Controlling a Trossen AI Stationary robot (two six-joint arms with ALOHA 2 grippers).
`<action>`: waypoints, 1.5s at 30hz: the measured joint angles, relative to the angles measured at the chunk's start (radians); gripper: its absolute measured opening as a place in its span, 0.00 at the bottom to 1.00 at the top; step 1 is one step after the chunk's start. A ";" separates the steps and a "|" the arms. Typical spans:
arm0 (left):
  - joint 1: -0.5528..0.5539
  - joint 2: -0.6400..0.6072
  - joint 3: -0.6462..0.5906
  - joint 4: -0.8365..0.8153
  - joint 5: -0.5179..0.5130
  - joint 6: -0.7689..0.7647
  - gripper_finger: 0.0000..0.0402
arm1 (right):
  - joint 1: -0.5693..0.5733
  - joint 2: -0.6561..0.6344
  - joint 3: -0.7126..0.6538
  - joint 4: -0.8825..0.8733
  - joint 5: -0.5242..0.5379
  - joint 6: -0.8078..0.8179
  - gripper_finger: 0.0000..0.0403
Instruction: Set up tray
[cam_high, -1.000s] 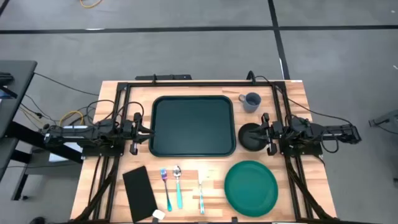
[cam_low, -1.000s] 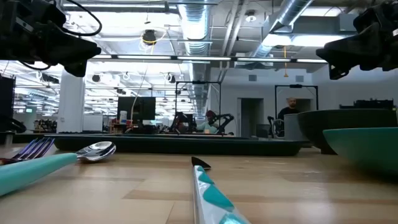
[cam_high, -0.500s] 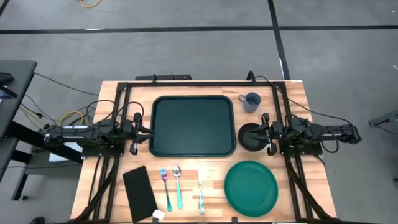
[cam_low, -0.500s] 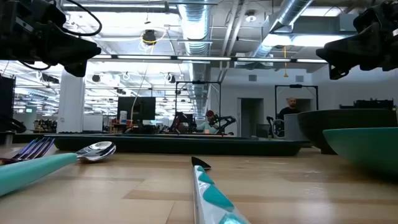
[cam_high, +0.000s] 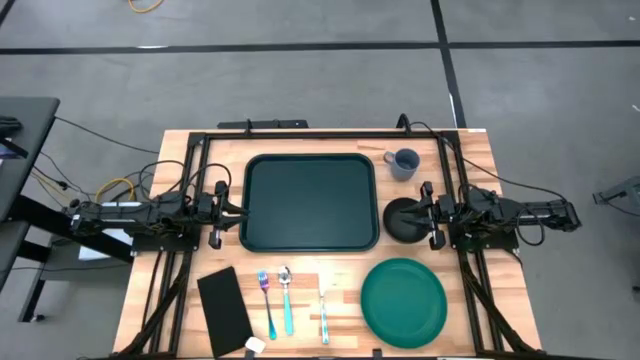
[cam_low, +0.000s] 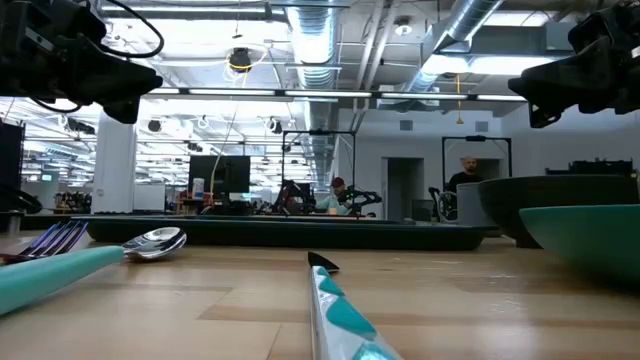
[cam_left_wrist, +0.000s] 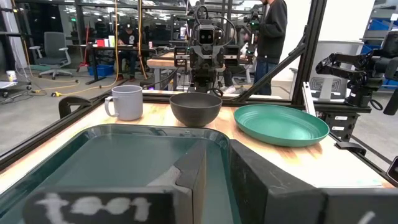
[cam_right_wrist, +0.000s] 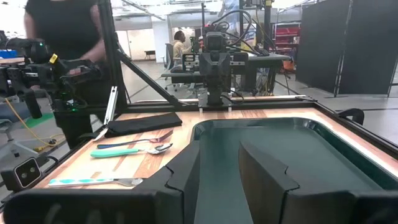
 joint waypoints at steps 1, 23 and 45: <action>0.000 0.000 0.000 0.000 0.000 0.000 0.14 | 0.000 0.000 0.000 0.000 0.000 0.000 0.25; 0.000 0.000 0.000 0.000 0.000 0.000 0.14 | 0.000 0.000 0.000 0.000 0.000 0.000 0.25; 0.000 0.000 0.000 0.000 0.000 -0.590 0.14 | -0.009 0.000 0.000 0.002 0.083 -0.013 0.25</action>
